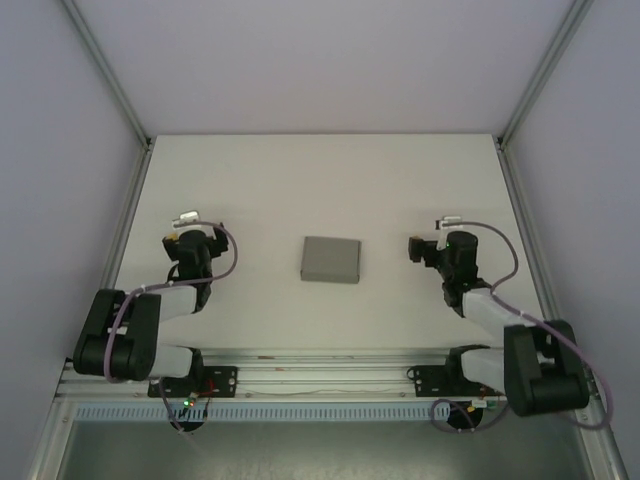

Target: Assemble paper box

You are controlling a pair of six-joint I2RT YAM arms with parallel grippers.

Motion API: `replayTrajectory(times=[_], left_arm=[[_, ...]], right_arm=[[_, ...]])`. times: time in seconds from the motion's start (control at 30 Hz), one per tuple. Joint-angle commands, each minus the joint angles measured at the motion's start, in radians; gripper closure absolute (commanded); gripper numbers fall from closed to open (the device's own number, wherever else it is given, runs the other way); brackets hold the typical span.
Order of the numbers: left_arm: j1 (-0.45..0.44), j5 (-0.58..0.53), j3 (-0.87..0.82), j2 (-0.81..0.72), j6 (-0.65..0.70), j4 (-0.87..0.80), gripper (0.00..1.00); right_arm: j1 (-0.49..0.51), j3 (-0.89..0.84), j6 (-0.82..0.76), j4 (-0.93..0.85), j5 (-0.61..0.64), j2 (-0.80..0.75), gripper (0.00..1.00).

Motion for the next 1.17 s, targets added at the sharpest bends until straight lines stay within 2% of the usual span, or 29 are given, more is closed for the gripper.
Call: replayTrajectory(times=[0.0, 0.03, 0.07, 0.1, 0.13, 0.17, 0.23, 0.27, 0.3, 0.37, 0.43, 0.47, 0.53, 0.6, 1.13], left_arm=[[0.054, 0.087, -0.054, 0.160, 0.035, 0.418, 0.00], [0.056, 0.134, -0.060, 0.167, 0.051, 0.426, 0.00], [0.061, 0.132, -0.032, 0.111, 0.025, 0.273, 0.00], [0.072, 0.135, -0.015, 0.095, 0.006, 0.224, 0.00], [0.071, 0.163, -0.025, 0.134, 0.029, 0.315, 0.00], [0.071, 0.172, -0.023, 0.147, 0.039, 0.327, 0.00], [0.072, 0.176, 0.006, 0.106, 0.025, 0.199, 0.00], [0.070, 0.175, -0.009, 0.124, 0.032, 0.262, 0.00], [0.070, 0.175, -0.015, 0.134, 0.037, 0.288, 0.00], [0.070, 0.175, 0.004, 0.110, 0.030, 0.210, 0.00], [0.068, 0.172, -0.006, 0.126, 0.040, 0.260, 0.00], [0.066, 0.172, -0.002, 0.124, 0.042, 0.245, 0.00], [0.063, 0.170, 0.004, 0.118, 0.042, 0.227, 0.00], [0.062, 0.170, 0.001, 0.120, 0.043, 0.231, 0.00], [0.060, 0.166, 0.005, 0.119, 0.045, 0.224, 0.00]], right_arm=[[-0.011, 0.033, 0.003, 0.267, -0.052, 0.128, 0.00], [-0.017, 0.039, 0.019, 0.277, -0.047, 0.157, 0.00], [-0.033, 0.054, 0.034, 0.280, -0.071, 0.178, 0.00], [-0.059, 0.075, 0.048, 0.234, -0.096, 0.176, 0.00], [-0.087, 0.084, 0.073, 0.233, -0.125, 0.187, 0.00], [-0.114, 0.086, 0.104, 0.261, -0.150, 0.208, 0.00], [-0.163, 0.094, 0.187, 0.314, -0.110, 0.262, 0.00], [-0.172, 0.100, 0.197, 0.322, -0.109, 0.275, 0.00], [-0.173, 0.097, 0.191, 0.300, -0.105, 0.260, 0.00], [-0.171, 0.088, 0.194, 0.318, -0.082, 0.263, 0.00], [-0.147, 0.070, 0.213, 0.365, 0.043, 0.285, 0.00], [-0.143, 0.044, 0.221, 0.451, 0.061, 0.309, 0.00], [-0.140, 0.061, 0.218, 0.375, 0.070, 0.291, 0.00], [-0.137, 0.051, 0.219, 0.422, 0.081, 0.302, 0.00], [-0.137, 0.058, 0.218, 0.390, 0.084, 0.293, 0.00]])
